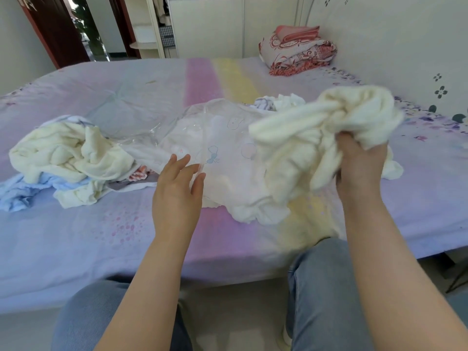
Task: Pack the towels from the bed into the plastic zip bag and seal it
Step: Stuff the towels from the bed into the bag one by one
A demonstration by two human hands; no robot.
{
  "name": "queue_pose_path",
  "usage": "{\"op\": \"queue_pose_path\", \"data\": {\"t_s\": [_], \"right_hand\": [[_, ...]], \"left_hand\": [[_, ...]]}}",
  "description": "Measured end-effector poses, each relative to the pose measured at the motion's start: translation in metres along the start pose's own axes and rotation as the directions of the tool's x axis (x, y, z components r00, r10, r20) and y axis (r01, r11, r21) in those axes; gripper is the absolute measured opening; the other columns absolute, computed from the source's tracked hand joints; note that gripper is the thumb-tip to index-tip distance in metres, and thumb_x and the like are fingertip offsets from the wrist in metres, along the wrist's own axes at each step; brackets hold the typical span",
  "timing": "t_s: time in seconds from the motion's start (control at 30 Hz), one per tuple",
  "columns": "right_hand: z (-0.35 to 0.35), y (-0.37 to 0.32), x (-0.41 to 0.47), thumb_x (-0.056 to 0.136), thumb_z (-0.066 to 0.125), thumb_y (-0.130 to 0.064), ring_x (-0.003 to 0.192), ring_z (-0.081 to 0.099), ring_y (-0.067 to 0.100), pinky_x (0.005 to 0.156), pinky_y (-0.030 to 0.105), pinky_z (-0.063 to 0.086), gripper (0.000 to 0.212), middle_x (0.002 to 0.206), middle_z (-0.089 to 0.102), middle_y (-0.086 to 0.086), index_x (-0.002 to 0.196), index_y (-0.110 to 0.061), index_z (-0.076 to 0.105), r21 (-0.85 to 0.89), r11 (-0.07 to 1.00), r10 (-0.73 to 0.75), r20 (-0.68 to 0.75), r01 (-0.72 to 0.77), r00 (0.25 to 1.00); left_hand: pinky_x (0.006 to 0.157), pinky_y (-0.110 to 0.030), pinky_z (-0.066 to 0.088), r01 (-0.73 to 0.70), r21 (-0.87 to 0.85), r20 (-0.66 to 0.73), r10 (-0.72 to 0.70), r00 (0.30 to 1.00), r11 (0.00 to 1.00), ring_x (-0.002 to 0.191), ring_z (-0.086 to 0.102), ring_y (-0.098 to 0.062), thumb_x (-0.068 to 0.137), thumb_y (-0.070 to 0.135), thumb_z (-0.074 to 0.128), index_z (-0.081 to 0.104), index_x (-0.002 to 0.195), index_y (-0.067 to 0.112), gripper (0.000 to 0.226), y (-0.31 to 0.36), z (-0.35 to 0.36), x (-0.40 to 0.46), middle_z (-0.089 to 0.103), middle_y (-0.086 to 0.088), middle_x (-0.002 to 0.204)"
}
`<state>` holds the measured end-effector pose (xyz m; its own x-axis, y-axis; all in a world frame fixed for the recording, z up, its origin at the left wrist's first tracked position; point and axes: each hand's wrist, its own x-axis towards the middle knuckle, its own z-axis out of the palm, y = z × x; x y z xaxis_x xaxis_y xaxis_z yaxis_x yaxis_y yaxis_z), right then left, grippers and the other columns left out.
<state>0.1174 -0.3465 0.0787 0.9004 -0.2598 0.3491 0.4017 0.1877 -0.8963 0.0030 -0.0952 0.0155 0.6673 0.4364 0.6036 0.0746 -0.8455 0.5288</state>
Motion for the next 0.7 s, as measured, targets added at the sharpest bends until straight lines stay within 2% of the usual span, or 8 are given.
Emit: {"op": "queue_pose_path", "data": {"t_s": [0.07, 0.13, 0.3, 0.4, 0.47, 0.57, 0.63, 0.7], "right_hand": [[0.009, -0.021, 0.007, 0.076, 0.066, -0.013, 0.081, 0.058, -0.007, 0.075, 0.02, 0.049, 0.024, 0.092, 0.06, -0.003, 0.091, -0.027, 0.053, -0.222, 0.968, -0.114, 0.012, 0.114, 0.993], [0.019, -0.031, -0.001, 0.077, 0.064, -0.011, 0.074, 0.053, -0.01, 0.072, 0.015, 0.044, 0.029, 0.089, 0.056, -0.007, 0.082, -0.034, 0.047, -0.255, 0.953, -0.164, 0.009, 0.161, 0.986], [0.034, -0.044, -0.045, 0.076, 0.067, -0.008, 0.116, 0.06, 0.017, 0.104, 0.039, 0.045, 0.044, 0.119, 0.064, 0.003, 0.119, -0.009, 0.054, 0.331, 0.927, -0.12, -0.189, 0.178, 0.975], [0.067, -0.042, -0.066, 0.078, 0.065, -0.005, 0.12, 0.057, 0.014, 0.107, 0.036, 0.043, 0.048, 0.123, 0.062, 0.006, 0.124, 0.001, 0.053, 0.438, 0.877, -0.121, -0.195, 0.196, 0.973], [0.085, -0.024, -0.078, 0.076, 0.064, -0.004, 0.122, 0.051, 0.006, 0.108, 0.025, 0.037, 0.057, 0.125, 0.054, 0.01, 0.13, -0.011, 0.049, 0.309, 0.914, -0.245, -0.096, 0.263, 0.965], [0.09, 0.042, -0.082, 0.077, 0.059, -0.005, 0.121, 0.046, 0.015, 0.104, 0.026, 0.039, 0.051, 0.121, 0.049, 0.023, 0.124, -0.019, 0.047, -0.248, 0.788, -0.445, 0.403, 0.563, 0.8], [0.085, 0.076, -0.083, 0.081, 0.056, -0.02, 0.112, 0.052, 0.028, 0.086, 0.041, 0.052, 0.042, 0.123, 0.054, 0.013, 0.122, -0.014, 0.052, -0.535, 0.502, -0.233, 0.673, 0.679, 0.702], [0.081, 0.087, -0.089, 0.085, 0.052, -0.034, 0.127, 0.041, 0.03, 0.094, 0.047, 0.047, 0.055, 0.143, 0.044, 0.005, 0.138, -0.019, 0.043, -0.644, 0.339, 0.08, 0.746, 0.686, 0.661]], "left_hand": [[0.099, -0.037, 0.043, -0.006, 0.017, 0.005, 0.006, 1.0, 1.0, 0.139, 0.041, -0.024, 0.093, 0.016, 0.063, 0.071, 0.11, 0.007, 0.021, 0.001, 0.001, -0.001, 0.06, -0.007, 0.136], [0.098, -0.041, 0.045, 0.01, 0.027, 0.014, -0.011, 1.0, 1.0, 0.138, 0.043, -0.024, 0.094, 0.018, 0.062, 0.072, 0.109, 0.008, 0.021, 0.004, 0.0, -0.001, 0.06, -0.005, 0.136], [0.087, -0.04, 0.049, 0.072, 0.045, 0.025, -0.073, 0.997, 0.996, 0.134, 0.048, -0.017, 0.097, 0.027, 0.053, 0.068, 0.114, 0.017, 0.024, 0.017, -0.011, 0.001, 0.065, 0.003, 0.129], [0.055, -0.033, 0.039, 0.099, 0.086, 0.023, -0.101, 0.995, 0.991, 0.107, 0.062, -0.031, 0.095, 0.019, 0.051, 0.057, 0.084, 0.013, 0.015, 0.021, -0.019, 0.004, 0.064, -0.001, 0.085], [0.047, -0.03, 0.024, 0.125, 0.114, 0.021, -0.128, 0.991, 0.986, 0.073, 0.056, -0.037, 0.09, 0.012, 0.052, 0.042, 0.067, 0.011, 0.025, 0.023, -0.024, 0.008, 0.046, -0.003, 0.064], [0.046, -0.031, 0.024, 0.134, 0.117, -0.002, -0.134, 0.991, 0.984, 0.058, 0.043, -0.03, 0.083, 0.006, 0.051, 0.042, 0.065, 0.01, 0.021, 0.024, -0.036, 0.019, 0.038, 0.002, 0.057], [0.05, -0.035, 0.039, 0.073, 0.105, -0.045, -0.069, 0.997, 0.992, 0.061, 0.052, -0.029, 0.093, 0.016, 0.051, 0.059, 0.086, 0.011, 0.012, 0.025, -0.039, 0.024, 0.05, 0.001, 0.061], [0.055, -0.037, 0.047, 0.01, 0.101, -0.043, -0.006, 0.999, 0.995, 0.067, 0.06, -0.031, 0.097, 0.024, 0.052, 0.066, 0.101, 0.014, 0.017, 0.026, -0.038, 0.023, 0.063, -0.005, 0.072]]}}
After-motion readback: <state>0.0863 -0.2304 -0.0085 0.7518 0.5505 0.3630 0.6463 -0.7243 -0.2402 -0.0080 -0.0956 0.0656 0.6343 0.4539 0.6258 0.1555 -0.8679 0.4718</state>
